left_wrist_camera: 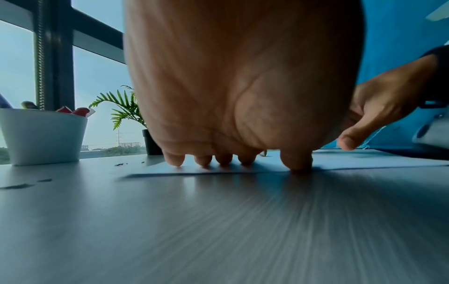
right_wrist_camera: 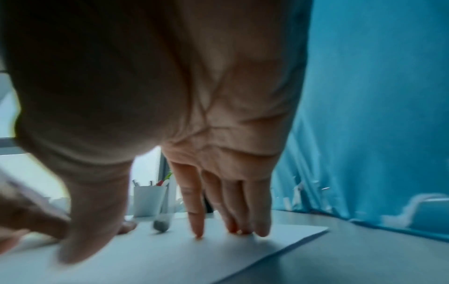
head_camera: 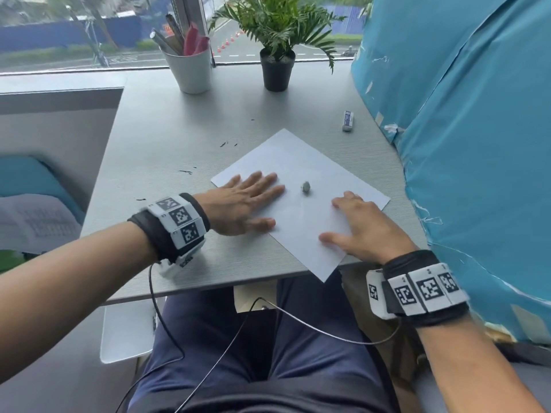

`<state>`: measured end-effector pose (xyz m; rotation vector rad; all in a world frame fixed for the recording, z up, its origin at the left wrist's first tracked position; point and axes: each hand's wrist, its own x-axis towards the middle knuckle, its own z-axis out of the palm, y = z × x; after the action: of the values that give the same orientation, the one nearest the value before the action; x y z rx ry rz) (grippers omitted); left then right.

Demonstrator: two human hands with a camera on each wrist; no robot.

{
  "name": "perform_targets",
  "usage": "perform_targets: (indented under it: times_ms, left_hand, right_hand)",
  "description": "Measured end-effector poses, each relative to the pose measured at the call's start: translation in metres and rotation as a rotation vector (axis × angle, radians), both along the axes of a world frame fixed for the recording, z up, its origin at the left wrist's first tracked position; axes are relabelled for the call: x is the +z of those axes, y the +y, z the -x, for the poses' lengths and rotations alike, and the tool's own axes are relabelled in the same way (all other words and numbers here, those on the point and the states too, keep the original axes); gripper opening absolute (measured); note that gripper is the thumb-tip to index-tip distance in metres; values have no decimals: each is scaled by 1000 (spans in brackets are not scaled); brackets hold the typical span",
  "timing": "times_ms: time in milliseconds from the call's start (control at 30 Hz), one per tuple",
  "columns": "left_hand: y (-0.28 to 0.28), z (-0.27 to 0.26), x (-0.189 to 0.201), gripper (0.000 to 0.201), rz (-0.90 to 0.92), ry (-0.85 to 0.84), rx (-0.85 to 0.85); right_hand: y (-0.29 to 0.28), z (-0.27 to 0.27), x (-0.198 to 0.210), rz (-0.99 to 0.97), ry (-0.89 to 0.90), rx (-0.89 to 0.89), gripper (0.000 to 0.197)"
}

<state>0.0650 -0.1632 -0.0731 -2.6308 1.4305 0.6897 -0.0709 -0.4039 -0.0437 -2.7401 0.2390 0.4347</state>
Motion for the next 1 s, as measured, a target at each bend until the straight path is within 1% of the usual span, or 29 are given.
perform_targets:
  times_ms: [33, 67, 167, 233, 300, 333, 367, 433, 467, 500, 533, 600, 700, 733, 800, 867, 933, 1000]
  left_hand:
    - [3, -1, 1, 83, -7, 11, 19]
    - [8, -1, 2, 84, -16, 20, 37]
    - [30, -2, 4, 87, -51, 15, 111]
    - [45, -4, 7, 93, -109, -33, 183]
    - [53, -5, 10, 95, -143, -118, 232]
    - [55, -3, 10, 91, -125, -151, 201]
    - [54, 1, 11, 86, -87, -160, 128]
    - [51, 15, 12, 79, -28, -109, -63]
    - [51, 22, 11, 77, -28, -74, -131]
    - [55, 25, 10, 77, -43, -46, -163]
    - [61, 25, 10, 77, -59, -30, -161]
    - [79, 16, 12, 80, -94, -38, -90]
    - [98, -2, 17, 92, -187, -111, 60]
    - [99, -5, 18, 96, -196, -126, 88]
    - [91, -5, 19, 99, -158, -127, 94]
    - [75, 0, 20, 96, -91, -107, 61]
    - [56, 2, 23, 92, -45, -85, 42]
    - [37, 0, 28, 89, -27, -85, 33]
  right_hand:
    - [5, -2, -2, -1, 21, -7, 83]
    - [6, -4, -2, -9, 33, -12, 86]
    - [0, -15, 2, -5, 62, -18, 88]
    - [-5, -22, 7, 1, 77, -12, 89]
    - [-6, -29, 10, 10, 87, 19, 90]
    - [-6, -33, 11, 15, 93, 38, 90]
    - [-6, -36, 12, 28, 96, 56, 91]
    - [-6, -43, 16, 64, 108, 82, 92]
    - [-5, -45, 17, 78, 115, 88, 92]
    - [-5, -46, 19, 86, 117, 89, 92]
    - [-4, -47, 20, 89, 115, 91, 92]
    - [-3, -48, 21, 94, 117, 90, 91]
    - [-2, -50, 22, 115, 133, 103, 90]
    - [-1, -51, 23, 128, 135, 116, 89]
    - [3, -54, 28, 140, 102, 138, 84]
    - [13, -62, 32, 104, 1, 156, 74]
    - [27, -75, 31, 84, -90, 191, 60]
    - [40, -86, 24, 117, -121, 225, 38]
